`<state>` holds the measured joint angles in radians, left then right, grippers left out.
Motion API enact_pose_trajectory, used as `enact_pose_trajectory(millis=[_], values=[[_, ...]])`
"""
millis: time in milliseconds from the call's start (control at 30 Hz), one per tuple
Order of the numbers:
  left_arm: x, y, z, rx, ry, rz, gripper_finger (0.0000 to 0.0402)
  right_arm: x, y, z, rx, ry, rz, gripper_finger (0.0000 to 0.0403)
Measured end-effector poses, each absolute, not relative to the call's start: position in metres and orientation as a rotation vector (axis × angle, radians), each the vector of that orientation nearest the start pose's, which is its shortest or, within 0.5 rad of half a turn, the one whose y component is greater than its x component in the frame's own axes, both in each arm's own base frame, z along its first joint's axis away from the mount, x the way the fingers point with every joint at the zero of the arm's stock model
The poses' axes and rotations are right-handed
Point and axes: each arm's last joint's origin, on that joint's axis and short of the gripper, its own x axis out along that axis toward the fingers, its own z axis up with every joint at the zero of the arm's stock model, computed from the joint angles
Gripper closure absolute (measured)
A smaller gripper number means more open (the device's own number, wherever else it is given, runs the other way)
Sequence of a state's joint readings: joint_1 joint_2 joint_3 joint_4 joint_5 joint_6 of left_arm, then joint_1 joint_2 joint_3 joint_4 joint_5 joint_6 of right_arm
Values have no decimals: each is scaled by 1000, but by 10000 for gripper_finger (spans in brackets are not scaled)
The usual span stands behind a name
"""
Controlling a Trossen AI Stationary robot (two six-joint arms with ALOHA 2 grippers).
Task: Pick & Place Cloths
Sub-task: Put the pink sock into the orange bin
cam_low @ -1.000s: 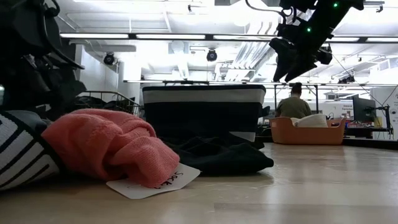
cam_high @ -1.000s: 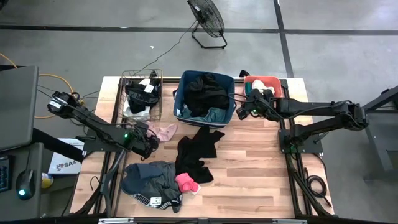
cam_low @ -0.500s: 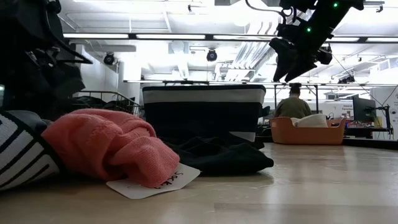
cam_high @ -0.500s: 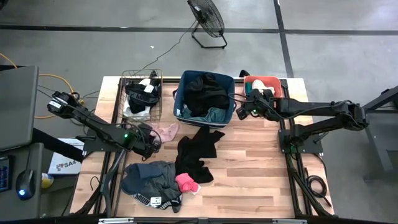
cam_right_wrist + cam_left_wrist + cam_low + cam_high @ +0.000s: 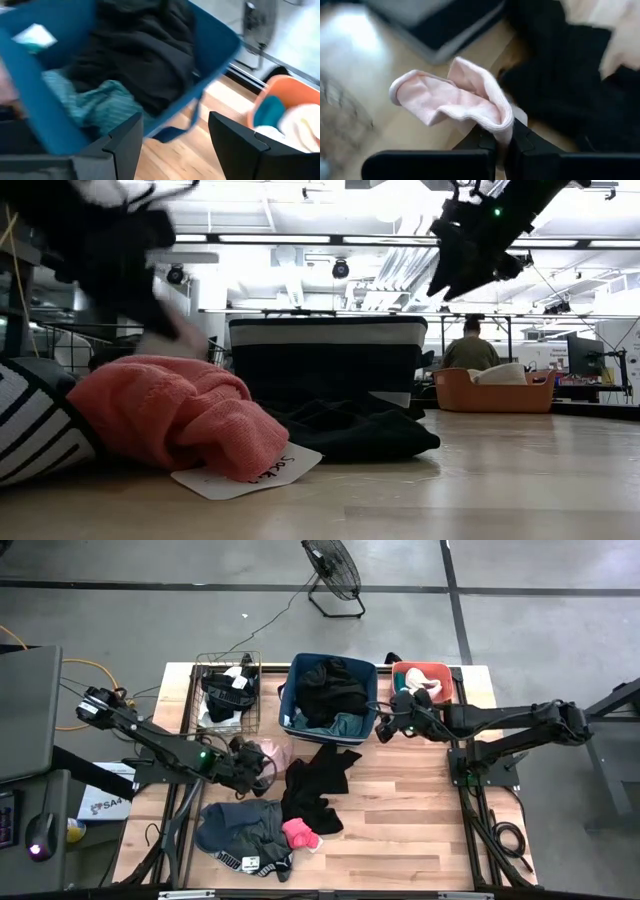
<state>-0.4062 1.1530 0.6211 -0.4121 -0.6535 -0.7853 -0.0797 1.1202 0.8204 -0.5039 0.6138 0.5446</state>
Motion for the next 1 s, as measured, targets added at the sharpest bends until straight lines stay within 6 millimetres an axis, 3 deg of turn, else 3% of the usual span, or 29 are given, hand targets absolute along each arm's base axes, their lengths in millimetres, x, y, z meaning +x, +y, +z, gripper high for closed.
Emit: enact_pose_trajectory(millis=[267,633,800,1000], values=[[219,-72,263,50,547,447,400,235,-14,276,174,456,-616,186],[226,-70,341,326,391,586,401,249,4,301,225,197,-415,186],[228,-67,359,374,365,595,401,265,7,301,269,118,-321,186],[235,-50,364,397,362,601,401,292,10,291,236,21,-261,186]])
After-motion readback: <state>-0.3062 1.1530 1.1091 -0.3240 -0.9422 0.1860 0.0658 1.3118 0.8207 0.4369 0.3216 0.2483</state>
